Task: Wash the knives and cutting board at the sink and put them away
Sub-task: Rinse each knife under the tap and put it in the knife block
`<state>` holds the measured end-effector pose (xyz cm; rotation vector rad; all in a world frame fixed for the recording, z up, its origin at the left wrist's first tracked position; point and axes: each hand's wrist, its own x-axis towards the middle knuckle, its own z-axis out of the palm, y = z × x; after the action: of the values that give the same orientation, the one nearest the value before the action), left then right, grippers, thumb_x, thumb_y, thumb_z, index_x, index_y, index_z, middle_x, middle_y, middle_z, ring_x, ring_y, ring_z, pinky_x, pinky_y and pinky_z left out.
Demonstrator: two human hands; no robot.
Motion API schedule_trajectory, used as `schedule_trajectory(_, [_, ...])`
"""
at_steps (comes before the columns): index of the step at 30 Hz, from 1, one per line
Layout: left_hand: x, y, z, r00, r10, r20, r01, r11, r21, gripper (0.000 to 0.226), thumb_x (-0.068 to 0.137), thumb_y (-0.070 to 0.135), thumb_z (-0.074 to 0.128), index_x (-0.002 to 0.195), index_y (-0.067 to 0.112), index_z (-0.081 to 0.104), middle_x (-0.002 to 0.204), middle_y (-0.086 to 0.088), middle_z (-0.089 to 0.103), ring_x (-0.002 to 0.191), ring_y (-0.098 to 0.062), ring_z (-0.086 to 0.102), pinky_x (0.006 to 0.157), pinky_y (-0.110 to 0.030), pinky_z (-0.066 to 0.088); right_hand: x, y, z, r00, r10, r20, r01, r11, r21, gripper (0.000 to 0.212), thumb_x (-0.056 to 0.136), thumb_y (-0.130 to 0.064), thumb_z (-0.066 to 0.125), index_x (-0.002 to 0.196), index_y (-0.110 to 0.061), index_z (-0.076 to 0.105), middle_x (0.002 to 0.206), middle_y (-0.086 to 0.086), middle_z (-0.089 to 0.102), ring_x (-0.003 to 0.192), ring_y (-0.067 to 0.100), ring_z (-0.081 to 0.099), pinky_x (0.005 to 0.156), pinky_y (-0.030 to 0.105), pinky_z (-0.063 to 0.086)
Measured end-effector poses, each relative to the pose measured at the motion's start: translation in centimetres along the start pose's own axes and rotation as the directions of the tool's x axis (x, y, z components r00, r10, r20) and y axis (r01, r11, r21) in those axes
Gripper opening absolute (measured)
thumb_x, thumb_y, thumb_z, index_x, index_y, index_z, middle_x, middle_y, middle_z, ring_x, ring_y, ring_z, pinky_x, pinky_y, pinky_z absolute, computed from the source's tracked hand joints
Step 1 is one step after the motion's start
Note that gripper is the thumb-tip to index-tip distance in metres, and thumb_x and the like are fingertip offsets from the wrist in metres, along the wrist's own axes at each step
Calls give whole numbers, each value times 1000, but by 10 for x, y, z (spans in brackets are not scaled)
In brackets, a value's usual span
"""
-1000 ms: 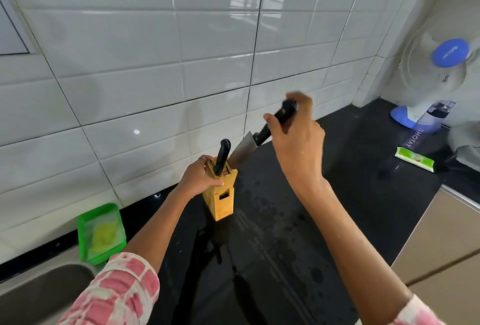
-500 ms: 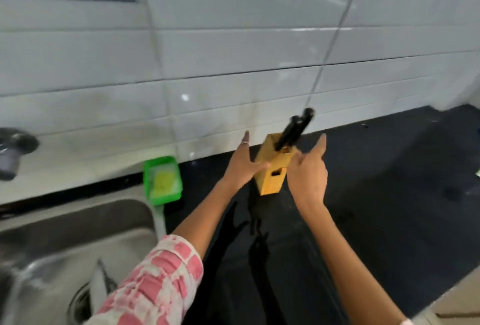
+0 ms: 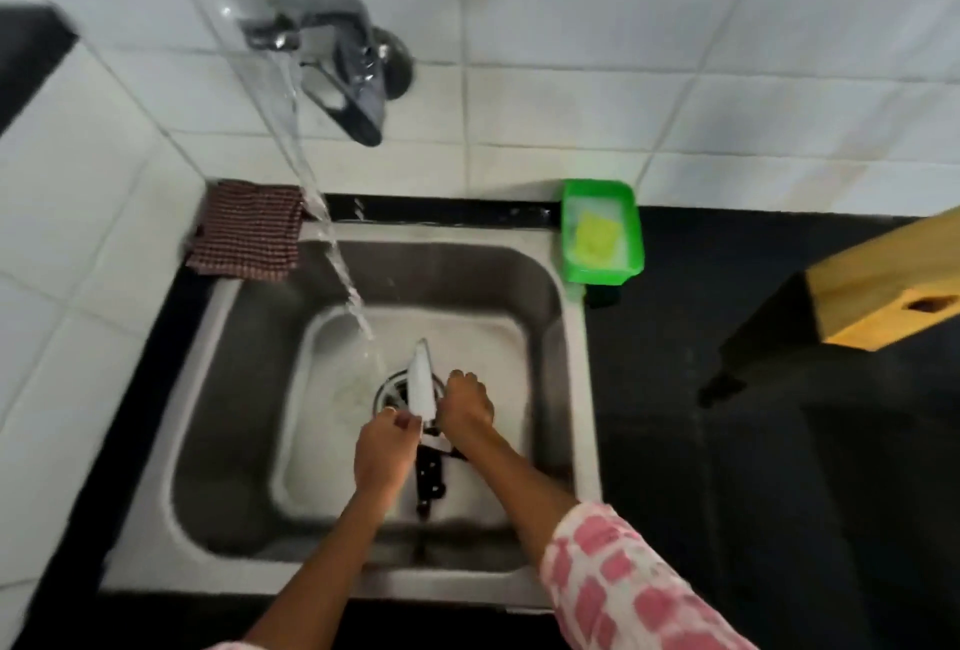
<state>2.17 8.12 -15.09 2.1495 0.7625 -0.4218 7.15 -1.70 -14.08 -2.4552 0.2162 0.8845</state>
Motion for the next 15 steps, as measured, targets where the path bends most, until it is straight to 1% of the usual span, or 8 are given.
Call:
schedule_trajectory(2, [10, -21, -13, 998, -51, 30, 51, 999, 0, 14, 87, 19, 55, 81, 10, 65, 75, -10, 69, 63, -26, 63, 65, -36, 56, 12, -7, 22, 999, -14, 52, 18, 998, -67, 48, 86, -21, 62, 129, -6, 46, 130, 16, 51, 120, 31, 49, 96, 37, 43])
schedule_trajectory(4, [20, -31, -24, 996, -69, 63, 70, 998, -3, 12, 88, 18, 55, 79, 14, 61, 70, -8, 68, 56, -22, 62, 60, -32, 54, 17, -8, 36, 997, -20, 78, 30, 991, -130, 38, 88, -15, 59, 123, -3, 53, 125, 16, 57, 115, 31, 55, 93, 36, 46])
schedule_trajectory(5, [23, -34, -29, 994, -70, 83, 72, 997, -21, 11, 89, 18, 55, 79, 14, 60, 70, -8, 67, 55, -20, 61, 58, -30, 52, 18, -8, 37, 998, -22, 57, 31, 985, -171, 31, 89, -9, 55, 119, -2, 56, 123, 16, 59, 113, 31, 57, 92, 35, 46])
schedule_trajectory(7, [28, -34, -38, 990, -71, 120, 77, 996, -43, 11, 88, 15, 54, 79, 12, 60, 71, -10, 68, 53, -20, 61, 58, -29, 51, 16, -13, 32, 1000, -3, -10, 1, 974, -225, 27, 90, -4, 49, 116, -2, 58, 121, 16, 61, 112, 30, 59, 91, 34, 47])
schedule_trajectory(10, [39, -27, -41, 965, -153, 211, 187, 971, -151, 16, 87, 15, 55, 75, 7, 59, 72, -16, 67, 50, -20, 60, 50, -26, 47, 4, -18, 3, 995, 77, -66, -90, 970, -224, 29, 92, -11, 50, 118, -3, 56, 124, 15, 59, 116, 30, 56, 92, 34, 47])
schedule_trajectory(12, [42, -18, -39, 938, -191, 289, 252, 948, -194, 21, 89, 19, 56, 78, 3, 61, 65, -11, 63, 52, -21, 61, 53, -30, 51, -7, -15, -13, 985, 137, -109, -158, 963, -218, 29, 92, -11, 49, 119, -2, 56, 124, 16, 59, 117, 31, 56, 91, 34, 47])
schedule_trajectory(13, [42, -14, -37, 925, -188, 330, 263, 944, -201, 23, 90, 22, 57, 83, 0, 63, 64, -9, 61, 53, -21, 61, 54, -31, 52, -12, -13, -18, 981, 148, -123, -171, 965, -199, 28, 91, -10, 49, 117, -2, 57, 121, 16, 60, 113, 32, 58, 88, 34, 48])
schedule_trajectory(15, [36, -3, -34, 900, -174, 399, 294, 919, -262, 23, 90, 26, 57, 86, 4, 61, 66, -6, 61, 55, -18, 61, 52, -26, 51, -16, -13, -20, 984, 153, -95, -161, 984, -76, 26, 87, -10, 53, 109, -2, 63, 104, 16, 67, 95, 31, 65, 71, 32, 50])
